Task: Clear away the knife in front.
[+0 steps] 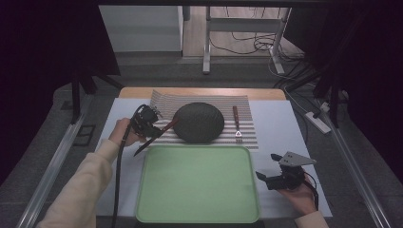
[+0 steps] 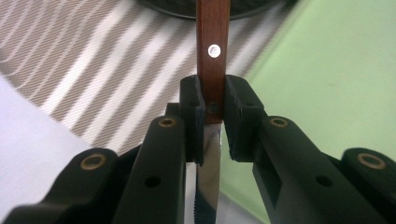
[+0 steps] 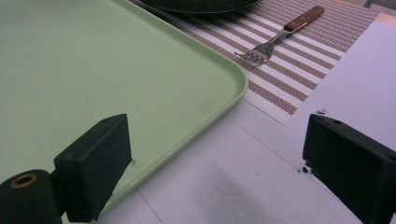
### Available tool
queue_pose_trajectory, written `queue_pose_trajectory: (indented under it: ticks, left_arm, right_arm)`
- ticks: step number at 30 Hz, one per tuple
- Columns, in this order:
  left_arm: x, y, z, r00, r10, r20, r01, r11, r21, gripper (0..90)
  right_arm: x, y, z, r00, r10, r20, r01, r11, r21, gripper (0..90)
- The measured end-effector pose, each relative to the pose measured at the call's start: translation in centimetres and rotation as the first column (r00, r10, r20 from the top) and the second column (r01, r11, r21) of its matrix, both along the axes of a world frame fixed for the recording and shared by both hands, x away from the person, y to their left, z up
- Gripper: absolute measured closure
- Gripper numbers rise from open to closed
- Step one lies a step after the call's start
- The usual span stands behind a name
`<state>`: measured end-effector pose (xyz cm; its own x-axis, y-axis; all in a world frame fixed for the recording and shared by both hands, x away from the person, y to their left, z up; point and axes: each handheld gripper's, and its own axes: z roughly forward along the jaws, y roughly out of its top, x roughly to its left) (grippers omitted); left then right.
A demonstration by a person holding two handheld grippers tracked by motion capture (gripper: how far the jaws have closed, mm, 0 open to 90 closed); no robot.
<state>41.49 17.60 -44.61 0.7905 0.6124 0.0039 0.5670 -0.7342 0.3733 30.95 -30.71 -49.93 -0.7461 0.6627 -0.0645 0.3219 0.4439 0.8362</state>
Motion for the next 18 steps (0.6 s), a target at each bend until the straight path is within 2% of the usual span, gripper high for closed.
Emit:
queue_pose_trajectory:
  ticks: [5, 11, 18]
  left_arm:
    - [-1.9, -1.6, 0.2, 0.9983, -0.057, -0.001, 0.057, 0.9983, -0.010, 77.7]
    - [-4.1, -3.9, -0.4, 0.9923, -0.123, -0.011, 0.123, 0.9923, -0.013, 77.7]
    - [-5.4, -5.5, -1.7, 0.9852, -0.167, -0.038, 0.167, 0.9858, -0.019, 77.6]
  right_arm:
    - [0.0, 0.0, 0.0, 1.0000, 0.000, -0.001, 0.000, 1.000, 0.000, 7.9]
    - [0.0, 0.0, 0.0, 1.0000, 0.000, -0.001, 0.000, 1.000, 0.000, 7.9]
    - [0.0, 0.0, 0.0, 1.0000, 0.001, -0.004, -0.001, 1.000, 0.002, 7.9]
